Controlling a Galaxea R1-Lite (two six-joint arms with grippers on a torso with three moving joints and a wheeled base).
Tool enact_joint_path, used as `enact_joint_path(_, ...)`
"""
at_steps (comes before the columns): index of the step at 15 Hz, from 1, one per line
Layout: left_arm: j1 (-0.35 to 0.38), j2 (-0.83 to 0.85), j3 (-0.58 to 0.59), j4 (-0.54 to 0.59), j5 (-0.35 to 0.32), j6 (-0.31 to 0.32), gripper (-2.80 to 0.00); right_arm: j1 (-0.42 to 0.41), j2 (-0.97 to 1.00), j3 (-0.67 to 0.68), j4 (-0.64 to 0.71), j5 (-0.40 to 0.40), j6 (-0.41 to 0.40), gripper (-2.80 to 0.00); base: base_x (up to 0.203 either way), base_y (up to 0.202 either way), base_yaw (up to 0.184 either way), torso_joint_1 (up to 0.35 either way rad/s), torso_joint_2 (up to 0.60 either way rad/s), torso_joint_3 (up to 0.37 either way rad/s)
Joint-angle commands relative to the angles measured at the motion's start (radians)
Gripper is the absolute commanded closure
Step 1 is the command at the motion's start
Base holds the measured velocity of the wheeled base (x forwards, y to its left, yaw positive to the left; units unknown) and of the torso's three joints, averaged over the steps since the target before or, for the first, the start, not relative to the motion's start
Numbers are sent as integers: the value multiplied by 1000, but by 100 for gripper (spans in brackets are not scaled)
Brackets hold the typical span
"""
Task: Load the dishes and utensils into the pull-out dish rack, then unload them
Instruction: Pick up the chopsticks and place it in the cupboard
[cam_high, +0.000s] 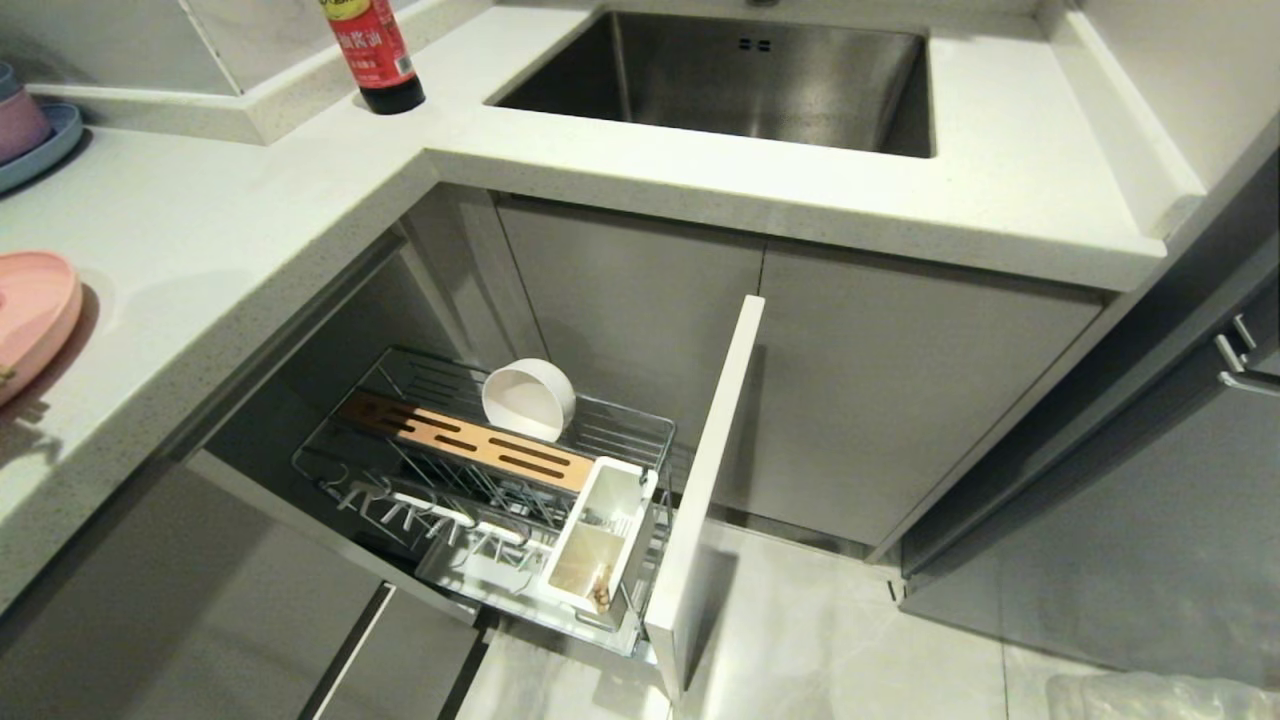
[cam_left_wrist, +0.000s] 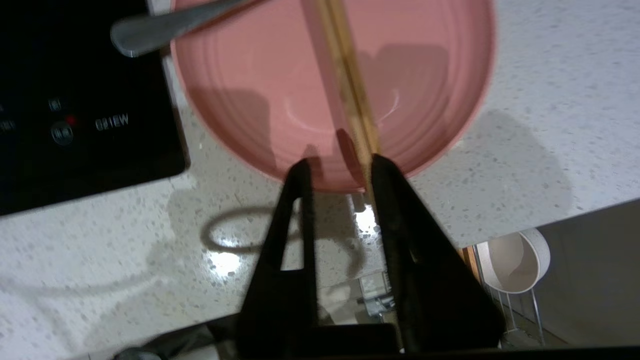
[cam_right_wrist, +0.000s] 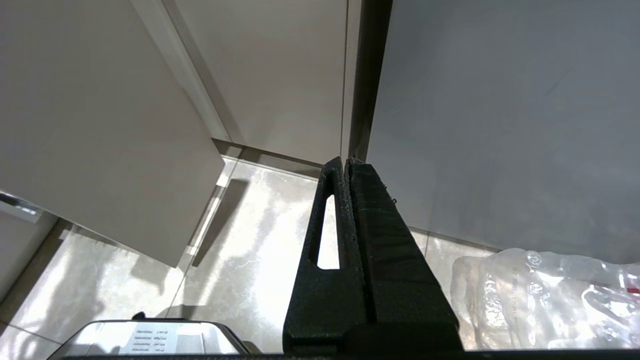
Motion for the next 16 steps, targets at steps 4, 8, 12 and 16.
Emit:
enact_joint_path(4, 73, 82, 41, -9, -70, -27, -280, -1, -1, 0, 0, 0, 0, 0, 0, 0, 0, 0, 0, 0)
enact_joint_path(8, 90, 145, 47, -64, -92, -21, -280, 0, 0, 0, 0, 0, 0, 0, 0, 0, 0, 0, 0, 0)
enact_joint_path(12, 99, 201, 47, -90, -120, -13, -280, 1, 0, 0, 0, 0, 0, 0, 0, 0, 0, 0, 0, 0)
enact_joint_path(16, 108, 216, 59, -101, -131, -13, -280, 1, 0, 0, 0, 0, 0, 0, 0, 0, 0, 0, 0, 0)
